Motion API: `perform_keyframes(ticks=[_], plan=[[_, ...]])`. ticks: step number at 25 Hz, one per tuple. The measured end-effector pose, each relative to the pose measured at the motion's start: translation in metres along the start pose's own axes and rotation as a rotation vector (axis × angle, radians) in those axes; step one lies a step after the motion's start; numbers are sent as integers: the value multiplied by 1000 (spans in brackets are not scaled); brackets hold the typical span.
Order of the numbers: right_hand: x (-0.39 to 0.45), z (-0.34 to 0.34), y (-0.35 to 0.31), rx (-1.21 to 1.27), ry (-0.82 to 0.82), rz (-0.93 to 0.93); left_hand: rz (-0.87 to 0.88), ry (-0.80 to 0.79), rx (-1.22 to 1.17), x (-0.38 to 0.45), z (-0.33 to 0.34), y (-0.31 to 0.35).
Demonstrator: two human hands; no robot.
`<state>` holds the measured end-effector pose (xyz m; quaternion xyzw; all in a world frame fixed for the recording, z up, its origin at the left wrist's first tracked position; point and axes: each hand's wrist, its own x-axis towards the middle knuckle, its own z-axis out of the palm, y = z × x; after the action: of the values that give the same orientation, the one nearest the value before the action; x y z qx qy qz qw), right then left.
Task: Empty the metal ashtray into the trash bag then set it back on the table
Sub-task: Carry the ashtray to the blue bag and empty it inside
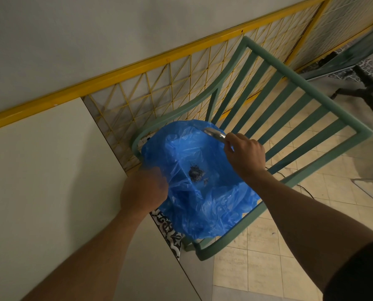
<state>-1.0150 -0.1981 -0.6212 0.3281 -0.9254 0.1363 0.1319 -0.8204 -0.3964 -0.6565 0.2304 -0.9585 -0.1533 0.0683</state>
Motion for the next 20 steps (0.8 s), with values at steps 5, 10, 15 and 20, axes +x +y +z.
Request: perform_keyframes(ticks=[5,10,15,20], plan=[[-4,3,2,-53,-115,11,3,-7,0,-1,1,-1],[-7,4,0,-48,-113,16,8,-4,0,-1,0,-2],[-6,3,1,3,25,21,13,2,5,0,0,-1],[-11,11,4,-7,-65,97,19,6,12,0,1,-2]])
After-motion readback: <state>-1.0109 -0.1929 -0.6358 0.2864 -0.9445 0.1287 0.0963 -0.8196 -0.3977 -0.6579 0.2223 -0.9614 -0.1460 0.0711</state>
